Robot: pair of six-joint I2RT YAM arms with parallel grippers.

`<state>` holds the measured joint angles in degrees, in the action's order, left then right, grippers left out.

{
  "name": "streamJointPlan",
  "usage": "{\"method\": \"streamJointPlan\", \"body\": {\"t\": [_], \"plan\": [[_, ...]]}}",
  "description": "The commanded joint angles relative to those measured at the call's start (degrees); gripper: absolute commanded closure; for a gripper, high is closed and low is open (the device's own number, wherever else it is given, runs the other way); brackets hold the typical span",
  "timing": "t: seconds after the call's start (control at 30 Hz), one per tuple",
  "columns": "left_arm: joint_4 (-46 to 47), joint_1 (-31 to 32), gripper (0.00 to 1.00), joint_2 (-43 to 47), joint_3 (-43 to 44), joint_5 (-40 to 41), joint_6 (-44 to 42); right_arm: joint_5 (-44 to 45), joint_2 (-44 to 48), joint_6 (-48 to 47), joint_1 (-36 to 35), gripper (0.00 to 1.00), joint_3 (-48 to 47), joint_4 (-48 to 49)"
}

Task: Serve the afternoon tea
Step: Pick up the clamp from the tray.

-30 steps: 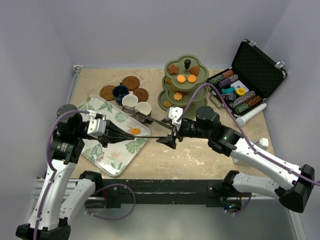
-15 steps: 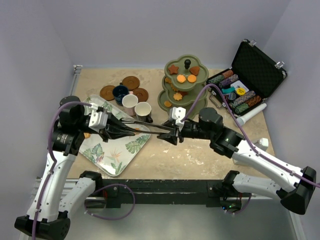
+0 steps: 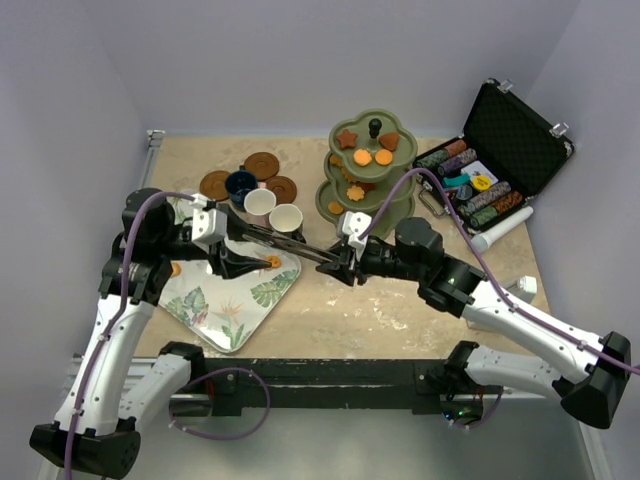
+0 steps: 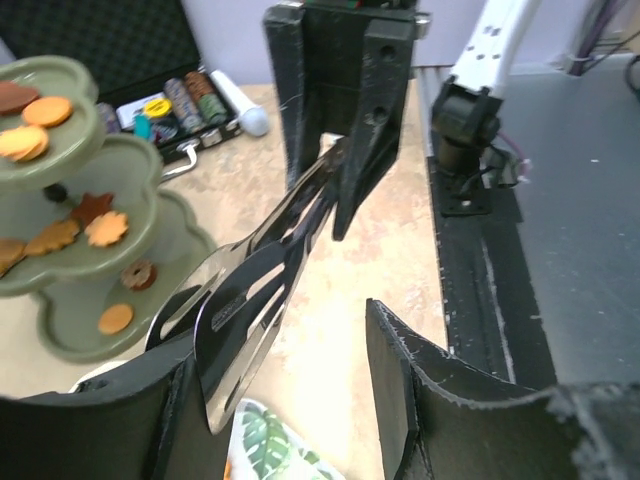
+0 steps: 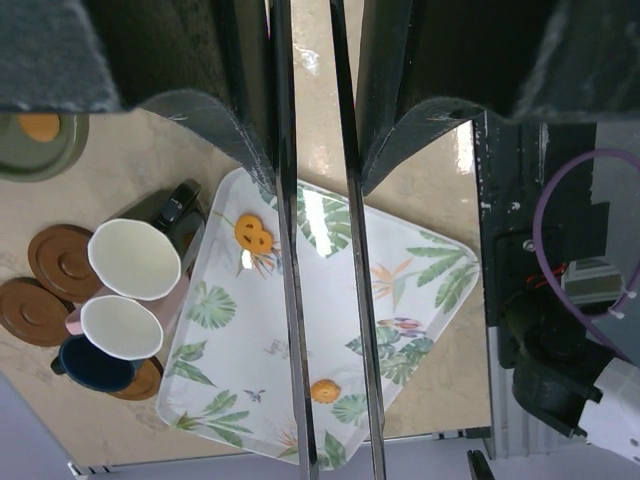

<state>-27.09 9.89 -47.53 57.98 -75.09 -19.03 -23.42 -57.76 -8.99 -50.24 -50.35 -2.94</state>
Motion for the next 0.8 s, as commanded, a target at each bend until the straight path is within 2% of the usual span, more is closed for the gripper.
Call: {"method": "streamJointPlan", "body": {"t": [0.0, 0.53, 0.67, 0.77], "plan": [[0.9, 0.2, 0.44, -0.3, 2.1, 8.3, -0.7, 6.9, 1.9, 2.9, 0.2, 0.71, 0.6, 1.9], [0.5, -0.4, 0.4, 1.4, 3.7, 29.3, -1.5, 17.7, -1.9, 4.2, 0.2, 0.75, -0.5, -1.3], [3.4, -0.4, 0.39, 2.9, 3.4, 38.9, -0.2, 21.3, -3.0, 4.2, 0.2, 0.76, -1.5, -2.7], [4.7, -0.4, 0.39, 2.5, 3.6, 40.5, 0.5, 22.4, -3.9, 4.1, 0.2, 0.76, -1.9, -3.0]]}}
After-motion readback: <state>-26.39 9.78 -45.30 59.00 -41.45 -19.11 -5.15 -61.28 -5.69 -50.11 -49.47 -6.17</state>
